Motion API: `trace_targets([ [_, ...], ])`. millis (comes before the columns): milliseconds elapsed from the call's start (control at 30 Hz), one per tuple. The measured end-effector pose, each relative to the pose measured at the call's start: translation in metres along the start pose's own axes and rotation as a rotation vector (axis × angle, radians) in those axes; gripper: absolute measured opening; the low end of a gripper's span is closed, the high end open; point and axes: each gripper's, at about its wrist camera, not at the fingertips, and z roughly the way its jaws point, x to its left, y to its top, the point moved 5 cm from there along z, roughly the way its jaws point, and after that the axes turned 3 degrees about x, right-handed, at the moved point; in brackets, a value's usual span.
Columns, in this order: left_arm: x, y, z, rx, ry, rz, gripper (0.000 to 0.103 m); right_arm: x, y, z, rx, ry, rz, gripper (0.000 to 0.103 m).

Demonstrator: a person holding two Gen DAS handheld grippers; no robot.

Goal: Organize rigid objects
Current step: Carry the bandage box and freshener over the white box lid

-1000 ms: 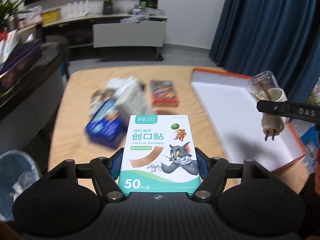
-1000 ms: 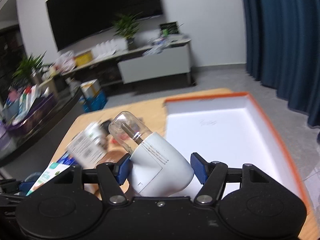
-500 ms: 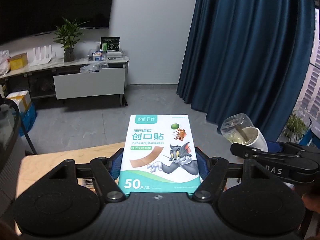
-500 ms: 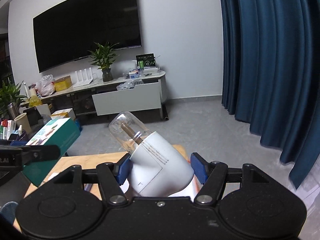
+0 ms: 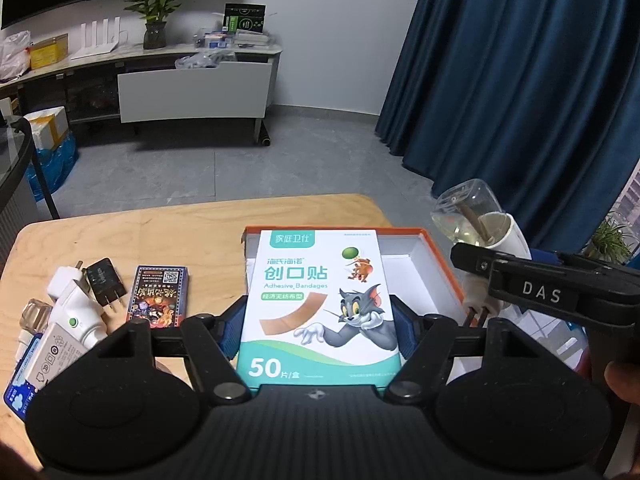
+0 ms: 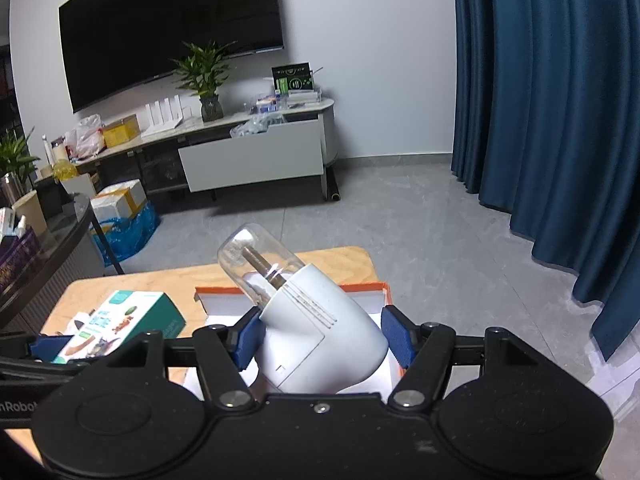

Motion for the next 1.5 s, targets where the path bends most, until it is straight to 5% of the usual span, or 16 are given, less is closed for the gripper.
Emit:
trace_targets([
  [1500,-0.004,-0.005,0.030,0.056,0.012,0.000,0.072,0.011,-0.011,0.057,0.106,-0.041,-0.092,0.077],
])
